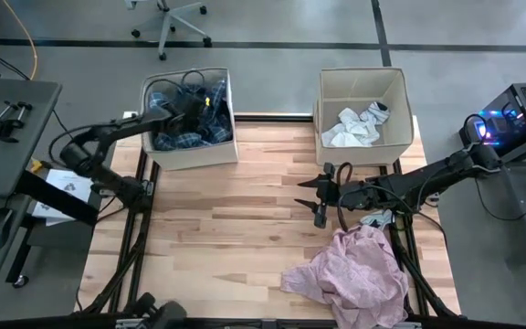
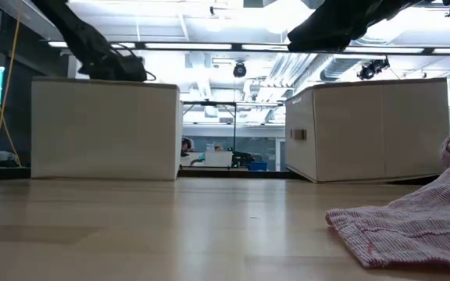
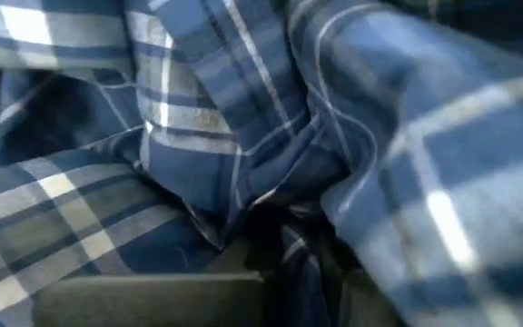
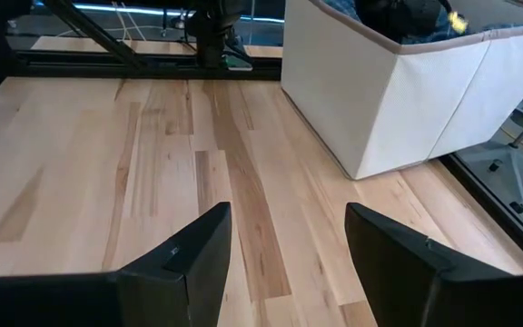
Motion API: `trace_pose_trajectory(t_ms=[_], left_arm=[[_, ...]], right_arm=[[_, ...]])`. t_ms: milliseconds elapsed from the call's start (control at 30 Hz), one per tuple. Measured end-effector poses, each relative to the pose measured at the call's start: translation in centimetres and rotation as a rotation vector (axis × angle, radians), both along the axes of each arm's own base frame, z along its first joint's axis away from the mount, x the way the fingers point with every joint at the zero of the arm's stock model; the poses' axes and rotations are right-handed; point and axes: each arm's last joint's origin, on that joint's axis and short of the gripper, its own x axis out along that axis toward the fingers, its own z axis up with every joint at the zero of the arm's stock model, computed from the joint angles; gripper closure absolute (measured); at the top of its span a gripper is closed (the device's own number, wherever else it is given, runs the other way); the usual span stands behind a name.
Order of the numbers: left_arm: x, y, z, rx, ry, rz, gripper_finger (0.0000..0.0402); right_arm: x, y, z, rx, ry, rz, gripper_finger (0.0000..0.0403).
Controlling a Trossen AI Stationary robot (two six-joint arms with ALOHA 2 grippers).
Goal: Sort clothes
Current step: Put the blue shirt into the left laundry bin
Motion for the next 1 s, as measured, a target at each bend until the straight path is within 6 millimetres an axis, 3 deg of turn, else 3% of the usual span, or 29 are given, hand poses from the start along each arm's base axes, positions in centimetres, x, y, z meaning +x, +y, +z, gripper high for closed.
trace_pose_trajectory(t_ms=[100, 167, 267, 400, 533, 633, 700, 800, 867, 1000], left_arm=[[0.2, 0.2, 0.2, -0.016, 0.016, 0.013, 0.0368], [0.3, -0.1, 1.6, -0.040, 0.014, 0.002, 0.0343], [0.1, -0.7, 5.3, -0.072, -0.017, -0.021, 0.0293], [-0.4, -1.6, 11.8, -0.014, -0.104, 0.006, 0.0243], [-1.1, -2.7, 16.5, 0.094, -0.210, 0.009, 0.0225], [-1.2, -2.8, 18.2, 0.229, -0.319, -0.006, 0.0227], [-0.9, -2.4, 17.9, 0.267, -0.360, -0.024, 0.0232], [-0.1, -1.8, 15.5, 0.249, -0.404, -0.082, 0.0241], [0.5, -1.3, 12.8, 0.227, -0.440, -0.110, 0.0246], [1.4, -0.7, 5.2, 0.193, -0.483, -0.077, 0.0256]], right_arm=[[0.0, 0.0, 0.0, 0.005, -0.001, -0.001, 0.0199], [0.0, 0.0, 0.0, 0.008, -0.002, -0.001, 0.0199], [0.0, 0.0, 0.0, 0.009, -0.001, 0.001, 0.0199], [0.0, 0.0, 0.0, 0.009, -0.001, 0.001, 0.0199], [0.0, 0.0, 0.0, 0.009, -0.001, 0.001, 0.0199], [0.0, 0.0, 0.0, 0.009, -0.001, 0.001, 0.0199], [0.0, 0.0, 0.0, 0.009, -0.001, 0.001, 0.0199], [0.0, 0.0, 0.0, 0.009, -0.001, 0.002, 0.0199], [0.0, 0.0, 0.0, 0.010, 0.000, 0.005, 0.0199], [0.0, 0.0, 0.0, 0.011, 0.000, 0.006, 0.0199]])
